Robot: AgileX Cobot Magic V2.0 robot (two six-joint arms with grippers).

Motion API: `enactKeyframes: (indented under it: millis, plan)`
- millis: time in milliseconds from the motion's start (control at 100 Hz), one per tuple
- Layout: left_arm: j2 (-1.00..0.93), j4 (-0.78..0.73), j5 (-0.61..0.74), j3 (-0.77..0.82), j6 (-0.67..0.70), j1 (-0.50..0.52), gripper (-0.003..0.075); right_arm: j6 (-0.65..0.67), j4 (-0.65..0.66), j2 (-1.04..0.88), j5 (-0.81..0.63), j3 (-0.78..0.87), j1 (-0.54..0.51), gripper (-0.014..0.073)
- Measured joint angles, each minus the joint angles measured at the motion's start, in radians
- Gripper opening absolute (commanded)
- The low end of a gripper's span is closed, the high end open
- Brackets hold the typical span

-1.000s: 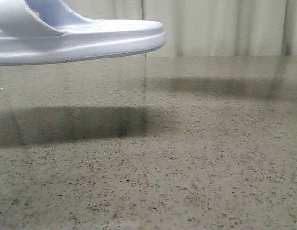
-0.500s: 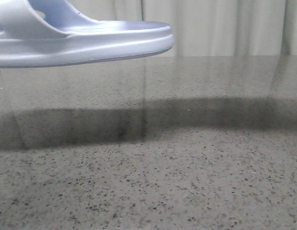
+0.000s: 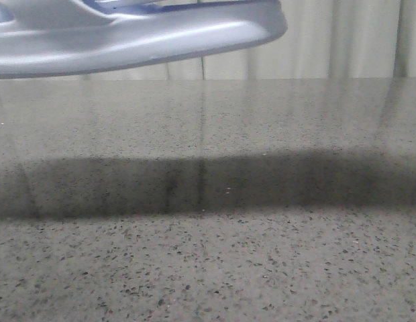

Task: Insert blue slippers together front up

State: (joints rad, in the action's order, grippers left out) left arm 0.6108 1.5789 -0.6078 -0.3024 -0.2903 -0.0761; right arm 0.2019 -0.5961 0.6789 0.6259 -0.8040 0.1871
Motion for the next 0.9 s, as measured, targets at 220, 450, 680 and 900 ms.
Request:
enactKeyframes:
  millis: [220,450,680,900]
  plan:
    - [0.000,0.029,-0.040,0.000,0.000,0.000,0.0016,-0.072,-0.084,0.000,0.014,0.000,0.000,-0.0107]
    - [0.000,0.066,-0.088,0.000,0.000,0.000,0.0016,-0.096,-0.115,0.000,0.017,0.000,0.000,-0.0107]
    - [0.000,0.090,-0.118,0.000,-0.002,0.000,0.0016,-0.110,-0.125,0.000,0.017,0.000,0.000,-0.0107]
    - [0.000,0.133,-0.148,0.000,-0.042,0.000,0.0016,-0.202,-0.212,0.010,0.011,0.000,0.000,-0.0107]
